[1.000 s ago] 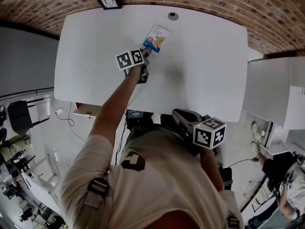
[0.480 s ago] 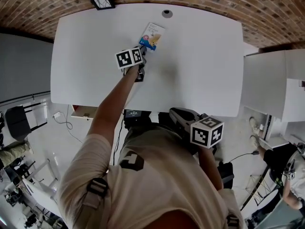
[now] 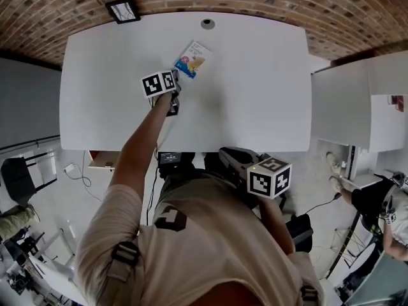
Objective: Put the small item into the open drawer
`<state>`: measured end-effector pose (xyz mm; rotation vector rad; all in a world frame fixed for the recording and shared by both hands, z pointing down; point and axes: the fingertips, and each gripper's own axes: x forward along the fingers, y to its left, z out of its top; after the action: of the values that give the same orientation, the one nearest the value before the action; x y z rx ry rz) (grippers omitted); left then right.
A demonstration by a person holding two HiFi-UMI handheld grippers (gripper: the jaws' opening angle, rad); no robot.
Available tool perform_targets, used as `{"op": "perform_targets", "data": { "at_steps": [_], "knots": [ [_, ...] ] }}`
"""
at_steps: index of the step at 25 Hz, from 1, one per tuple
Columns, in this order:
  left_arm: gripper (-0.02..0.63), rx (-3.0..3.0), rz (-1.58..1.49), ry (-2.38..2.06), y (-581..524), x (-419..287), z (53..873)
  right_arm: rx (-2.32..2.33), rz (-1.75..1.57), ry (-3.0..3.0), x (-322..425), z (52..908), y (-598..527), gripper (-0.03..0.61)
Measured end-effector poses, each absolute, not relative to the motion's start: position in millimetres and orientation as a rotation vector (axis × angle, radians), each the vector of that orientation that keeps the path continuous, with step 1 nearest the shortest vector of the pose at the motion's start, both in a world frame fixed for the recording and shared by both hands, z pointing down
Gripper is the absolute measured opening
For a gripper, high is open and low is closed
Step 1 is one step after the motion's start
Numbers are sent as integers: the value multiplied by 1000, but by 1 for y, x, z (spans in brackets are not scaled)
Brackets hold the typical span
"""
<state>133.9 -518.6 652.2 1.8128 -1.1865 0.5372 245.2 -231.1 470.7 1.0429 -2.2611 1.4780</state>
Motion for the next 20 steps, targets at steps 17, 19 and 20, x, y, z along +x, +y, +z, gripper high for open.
{"op": "perform_targets", "data": {
  "at_steps": [17, 19, 20],
  "knots": [
    [5, 1835, 439, -1095, -495, 147, 626, 1140, 1365, -2271, 241, 452, -214, 6],
    [3, 1823, 413, -1076, -492, 148, 623, 1149, 1360, -2271, 240, 450, -212, 6],
    [3, 1816, 396, -1063, -491, 149, 621, 1151, 1358, -2271, 239, 450, -211, 6]
  ]
}}
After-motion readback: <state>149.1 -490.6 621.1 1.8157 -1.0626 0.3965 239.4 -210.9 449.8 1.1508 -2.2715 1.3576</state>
